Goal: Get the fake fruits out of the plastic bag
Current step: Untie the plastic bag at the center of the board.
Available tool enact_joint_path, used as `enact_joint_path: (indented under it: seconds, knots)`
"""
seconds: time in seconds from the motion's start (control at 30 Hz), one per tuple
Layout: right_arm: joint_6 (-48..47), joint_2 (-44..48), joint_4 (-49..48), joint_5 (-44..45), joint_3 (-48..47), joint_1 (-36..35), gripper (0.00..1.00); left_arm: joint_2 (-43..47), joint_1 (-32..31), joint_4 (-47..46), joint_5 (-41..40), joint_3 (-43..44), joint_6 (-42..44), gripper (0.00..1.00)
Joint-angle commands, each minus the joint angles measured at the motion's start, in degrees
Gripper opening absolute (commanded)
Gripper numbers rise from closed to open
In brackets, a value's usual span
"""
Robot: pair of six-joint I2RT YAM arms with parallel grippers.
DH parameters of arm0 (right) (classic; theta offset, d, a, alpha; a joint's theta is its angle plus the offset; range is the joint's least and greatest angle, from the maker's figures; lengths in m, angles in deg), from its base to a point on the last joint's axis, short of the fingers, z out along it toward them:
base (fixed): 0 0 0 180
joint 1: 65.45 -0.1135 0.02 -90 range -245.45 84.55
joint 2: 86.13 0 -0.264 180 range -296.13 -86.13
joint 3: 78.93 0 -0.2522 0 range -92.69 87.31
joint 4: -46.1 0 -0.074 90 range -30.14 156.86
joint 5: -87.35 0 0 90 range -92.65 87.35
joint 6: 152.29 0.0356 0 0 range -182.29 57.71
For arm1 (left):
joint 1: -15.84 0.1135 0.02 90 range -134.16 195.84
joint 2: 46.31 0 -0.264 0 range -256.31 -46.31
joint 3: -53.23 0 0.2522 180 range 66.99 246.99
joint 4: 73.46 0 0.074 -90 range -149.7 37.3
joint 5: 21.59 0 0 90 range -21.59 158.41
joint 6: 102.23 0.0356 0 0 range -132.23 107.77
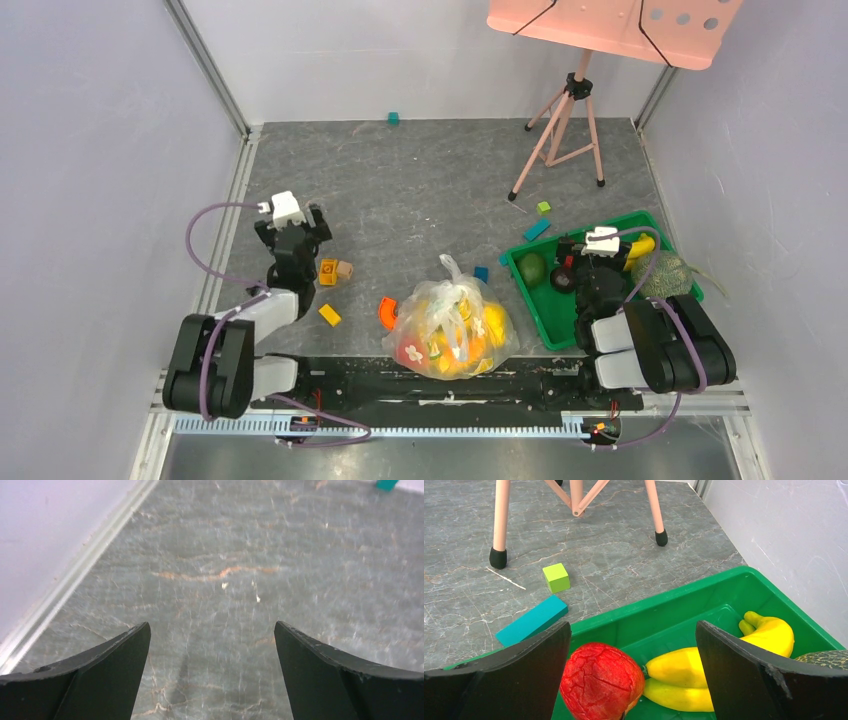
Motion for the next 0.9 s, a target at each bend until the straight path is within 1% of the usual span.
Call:
enact_joint_path:
  seconds: [0.0, 0.07, 0.13, 0.17, 0.2, 0.33, 0.4, 0.47, 0.53, 0.6, 0.7, 0.8, 0.87]
  knots:
    - [-0.6, -0.1, -3.2, 0.6, 5.7, 0.3, 0.98, 5.9, -0.3, 23.6, -8.0, 10.8, -11.4, 1.0]
    - [-0.6, -0.2, -3.2, 0.6, 5.6, 0.3, 0.98, 7.1, -0.3, 31.8, -6.3, 14.7, -14.9, 1.0]
    - [-0.6, -0.1, -3.1, 0.6, 5.7, 0.4, 0.98, 8.7, -0.3, 37.1, -5.1, 17.0, -18.6, 1.0]
    - [-0.6, -0.1, -3.1, 0.6, 5.7, 0.3, 0.98, 9.8, -0.3, 39.4, -4.6, 17.7, -22.1, 1.0]
    - [-0.6, -0.2, -3.1, 0.6, 5.7, 0.4, 0.98, 10.8, -0.3, 42.6, -2.7, 18.9, -24.8, 1.0]
    - [-0.6, -0.2, -3.2, 0.6, 5.7, 0.3, 0.98, 12.5, -0.3, 52.1, 7.4, 24.6, -29.6, 1.0]
    - [-0.6, -0.2, -3.2, 0.6, 5.7, 0.3, 0.98, 12.3, -0.3, 56.5, 10.2, 27.7, -32.9, 1.0]
    - [-0.6, -0.2, -3.2, 0.6, 5.7, 0.3, 0.98, 11.5, -0.3, 59.5, 12.8, 30.7, -33.6, 1.0]
    - [-0.6, -0.2, -3.2, 0.6, 5.6, 0.3, 0.98, 10.9, -0.4, 63.8, 11.6, 33.5, -34.2, 1.0]
    - [-0.6, -0.1, -3.1, 0.6, 5.7, 0.4, 0.98, 11.7, -0.3, 67.5, 5.5, 34.4, -37.1, 1.0]
    - [-0.6, -0.2, -3.2, 0.6, 5.6, 0.4, 0.98, 14.7, -0.2, 67.0, 2.6, 32.7, -39.2, 1.0]
    - [-0.6, -0.2, -3.1, 0.5, 5.7, 0.3, 0.98, 16.8, 0.5, 72.3, -1.9, 32.0, -46.3, 1.0]
    - [-0.6, -0.2, -3.0, 0.5, 5.6, 0.3, 0.98, 17.9, 0.8, 70.9, 0.4, 31.4, -43.4, 1.0]
